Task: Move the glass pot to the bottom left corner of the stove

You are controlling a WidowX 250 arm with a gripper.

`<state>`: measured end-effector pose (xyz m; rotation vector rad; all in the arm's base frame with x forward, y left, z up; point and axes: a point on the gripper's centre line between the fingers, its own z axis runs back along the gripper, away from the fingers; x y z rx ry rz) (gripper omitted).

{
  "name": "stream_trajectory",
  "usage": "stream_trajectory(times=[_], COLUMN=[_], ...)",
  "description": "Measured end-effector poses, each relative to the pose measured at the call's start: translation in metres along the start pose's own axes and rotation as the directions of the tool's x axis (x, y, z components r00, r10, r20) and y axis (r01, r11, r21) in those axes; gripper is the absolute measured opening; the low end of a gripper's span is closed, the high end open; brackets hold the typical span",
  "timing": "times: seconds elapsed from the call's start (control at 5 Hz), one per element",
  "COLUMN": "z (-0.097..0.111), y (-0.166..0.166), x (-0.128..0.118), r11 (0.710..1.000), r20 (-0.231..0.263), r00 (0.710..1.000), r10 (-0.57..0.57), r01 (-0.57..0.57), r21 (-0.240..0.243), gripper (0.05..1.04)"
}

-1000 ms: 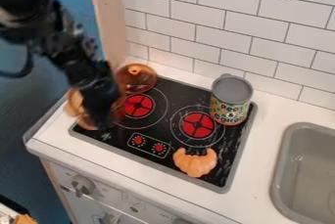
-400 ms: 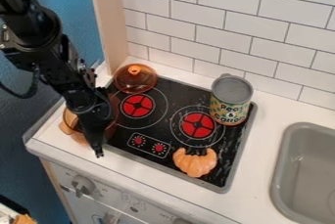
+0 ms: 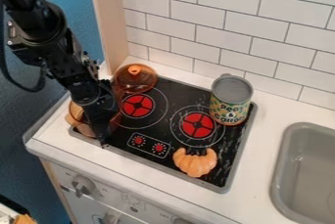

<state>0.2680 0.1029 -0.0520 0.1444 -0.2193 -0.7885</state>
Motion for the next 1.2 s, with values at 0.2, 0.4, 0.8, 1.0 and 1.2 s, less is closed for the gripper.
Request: stream_trajectory(times=[0.2,0.4,0.8,1.0,1.2], z=[-0.001,-0.001,0.026,0.057,0.086], y=[-0.002,-0.006,-0.001,0.004,0.010], x=[0.008,0.017,0.033,0.031,0.033], r11=[1.000,0.999,0.998,0.997,0.988], r20=[0.021,0.038,0.011,-0.001,-0.009], r00=[1.000,0.999,0.998,0.999,1.000], r10=[-0.004,-0.027,-0.060,-0.032,-0.002], r01=[0.004,0.029,0.060,0.032,0.004], r21=[-0.025,-0.043,0.002,0.071,0.156], gripper=[0.296,0.590,1.007,1.002,1.001])
